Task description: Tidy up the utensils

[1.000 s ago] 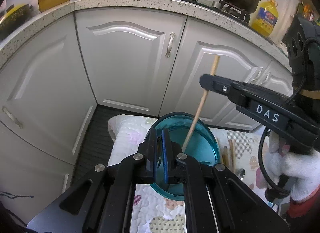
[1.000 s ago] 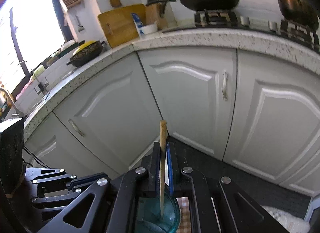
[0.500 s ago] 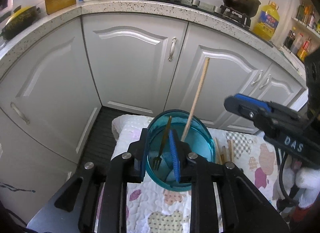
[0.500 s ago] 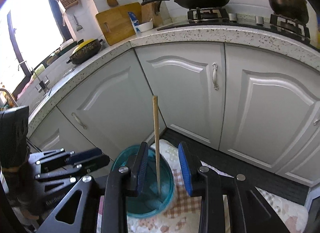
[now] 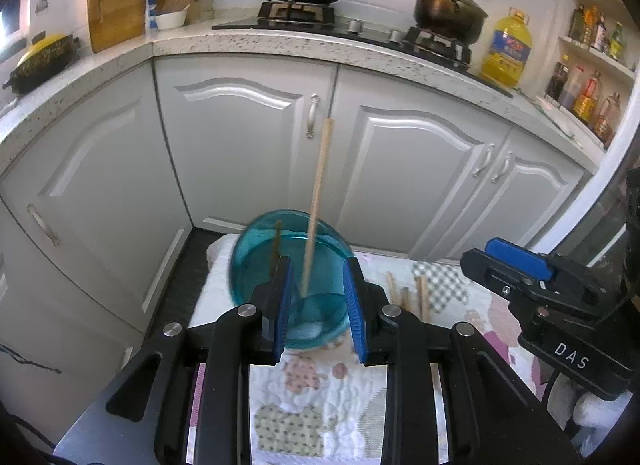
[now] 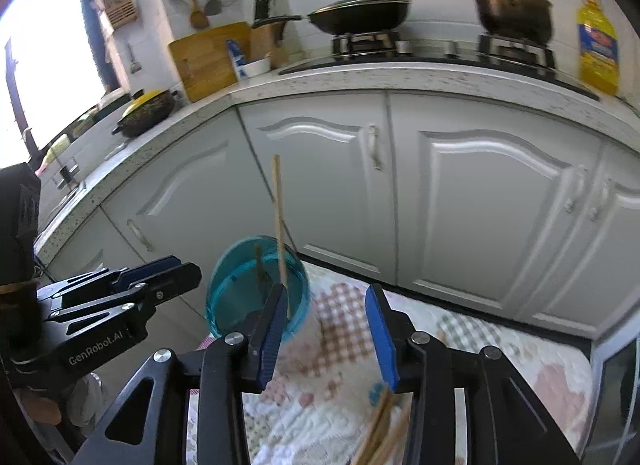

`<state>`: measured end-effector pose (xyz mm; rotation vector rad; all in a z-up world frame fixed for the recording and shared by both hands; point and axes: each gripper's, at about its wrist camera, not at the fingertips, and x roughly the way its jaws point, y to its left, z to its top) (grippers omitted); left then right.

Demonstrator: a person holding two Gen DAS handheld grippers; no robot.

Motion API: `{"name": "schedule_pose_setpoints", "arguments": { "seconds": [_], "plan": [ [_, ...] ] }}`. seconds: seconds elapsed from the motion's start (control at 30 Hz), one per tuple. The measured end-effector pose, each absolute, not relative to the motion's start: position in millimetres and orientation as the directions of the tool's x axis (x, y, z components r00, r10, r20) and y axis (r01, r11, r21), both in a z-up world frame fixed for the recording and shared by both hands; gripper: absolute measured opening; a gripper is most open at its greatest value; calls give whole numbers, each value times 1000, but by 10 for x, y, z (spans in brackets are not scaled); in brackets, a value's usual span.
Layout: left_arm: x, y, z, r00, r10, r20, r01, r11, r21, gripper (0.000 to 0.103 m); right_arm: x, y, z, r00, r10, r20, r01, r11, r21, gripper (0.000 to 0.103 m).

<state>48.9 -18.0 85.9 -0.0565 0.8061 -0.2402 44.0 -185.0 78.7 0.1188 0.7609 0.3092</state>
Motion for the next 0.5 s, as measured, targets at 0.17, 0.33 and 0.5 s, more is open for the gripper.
{"name": "schedule_pose_setpoints", "arguments": {
  "seconds": [0.17,0.33,0.5],
  "plan": [
    [313,-403,866,665,-257,-701,220,965,-144,24,189,-2103,796,704,251,-664,-160,967,197,40],
    [191,-609,881,660,-286,-695,249,956,-157,24,-55,-2371,802,717,185,-672,-73,979,191,41],
    [103,-795,901,652,-310,-692,280,946,-161,24,-191,-2532,851,730,136,-670,-23,984,175,42]
  ]
}}
